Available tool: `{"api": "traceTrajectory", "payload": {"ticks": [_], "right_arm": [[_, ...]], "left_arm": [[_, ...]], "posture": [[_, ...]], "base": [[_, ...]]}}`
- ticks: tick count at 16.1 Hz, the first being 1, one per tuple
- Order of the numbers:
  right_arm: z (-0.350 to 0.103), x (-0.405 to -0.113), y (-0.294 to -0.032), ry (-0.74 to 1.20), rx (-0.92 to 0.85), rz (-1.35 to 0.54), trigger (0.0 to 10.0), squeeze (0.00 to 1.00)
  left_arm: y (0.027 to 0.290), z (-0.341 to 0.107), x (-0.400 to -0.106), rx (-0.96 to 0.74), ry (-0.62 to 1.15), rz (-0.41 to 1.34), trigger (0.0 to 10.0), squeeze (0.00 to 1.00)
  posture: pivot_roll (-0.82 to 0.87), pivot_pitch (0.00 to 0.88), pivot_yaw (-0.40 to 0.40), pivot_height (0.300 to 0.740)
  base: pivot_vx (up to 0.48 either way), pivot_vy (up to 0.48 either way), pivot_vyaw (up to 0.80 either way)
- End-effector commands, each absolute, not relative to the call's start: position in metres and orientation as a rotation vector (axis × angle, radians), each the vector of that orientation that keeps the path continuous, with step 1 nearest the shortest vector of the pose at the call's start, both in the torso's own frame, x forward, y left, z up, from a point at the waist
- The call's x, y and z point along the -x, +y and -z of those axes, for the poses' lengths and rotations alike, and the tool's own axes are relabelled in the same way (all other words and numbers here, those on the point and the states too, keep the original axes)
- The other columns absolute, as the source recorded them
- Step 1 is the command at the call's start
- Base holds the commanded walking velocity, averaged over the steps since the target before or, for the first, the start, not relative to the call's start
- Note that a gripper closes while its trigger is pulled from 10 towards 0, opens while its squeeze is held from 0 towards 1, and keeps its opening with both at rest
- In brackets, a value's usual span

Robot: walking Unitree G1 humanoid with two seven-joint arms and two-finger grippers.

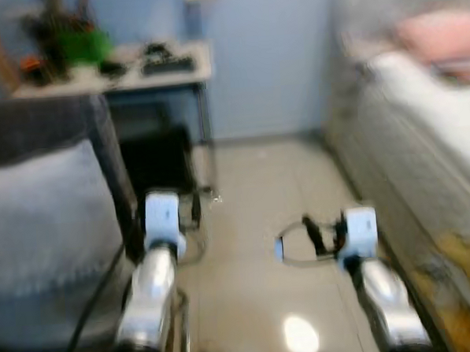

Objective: Clean up the room

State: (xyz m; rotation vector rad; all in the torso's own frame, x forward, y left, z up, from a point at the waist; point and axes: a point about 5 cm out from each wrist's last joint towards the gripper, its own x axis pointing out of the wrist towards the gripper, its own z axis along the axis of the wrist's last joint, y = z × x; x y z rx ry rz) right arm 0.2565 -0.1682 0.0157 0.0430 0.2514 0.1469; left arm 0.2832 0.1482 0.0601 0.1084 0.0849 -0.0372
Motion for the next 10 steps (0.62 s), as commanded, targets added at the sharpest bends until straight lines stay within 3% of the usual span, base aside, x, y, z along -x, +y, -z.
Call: {"api": "traceTrajectory", "payload": {"ticks": [1, 4, 8, 10], "right_arm": [[-0.021, -0.262, -0.172, 0.228, -0.031, -0.131, 10.0, 0.0], [-0.023, -0.264, -0.19, 0.214, 0.039, -0.02, 10.0, 0.0], [-0.016, -0.261, -0.18, 0.252, 0.064, -0.092, 10.0, 0.0], [-0.017, -0.263, -0.177, 0.248, 0.064, -0.098, 10.0, 0.0]], "left_arm": [[0.146, -0.064, -0.287, -0.111, 0.073, 0.036, 10.0, 0.0], [0.149, -0.063, -0.286, -0.13, 0.077, 0.035, 10.0, 0.0], [0.15, -0.065, -0.288, -0.127, 0.061, 0.013, 10.0, 0.0], [0.149, -0.068, -0.291, -0.113, 0.048, 0.025, 10.0, 0.0]], "posture": [[-0.02, 0.0, 0.046, 0.74], [-0.02, 0.0, 0.046, 0.74], [-0.01, 0.0, 0.037, 0.74], [-0.01, 0.0, 0.038, 0.74]], "base": [[0.0, 0.0, 0.0], [0.0, 0.0, 0.0], [0.0, 0.0, 0.0], [0.48, 0.0, 0.0]]}}
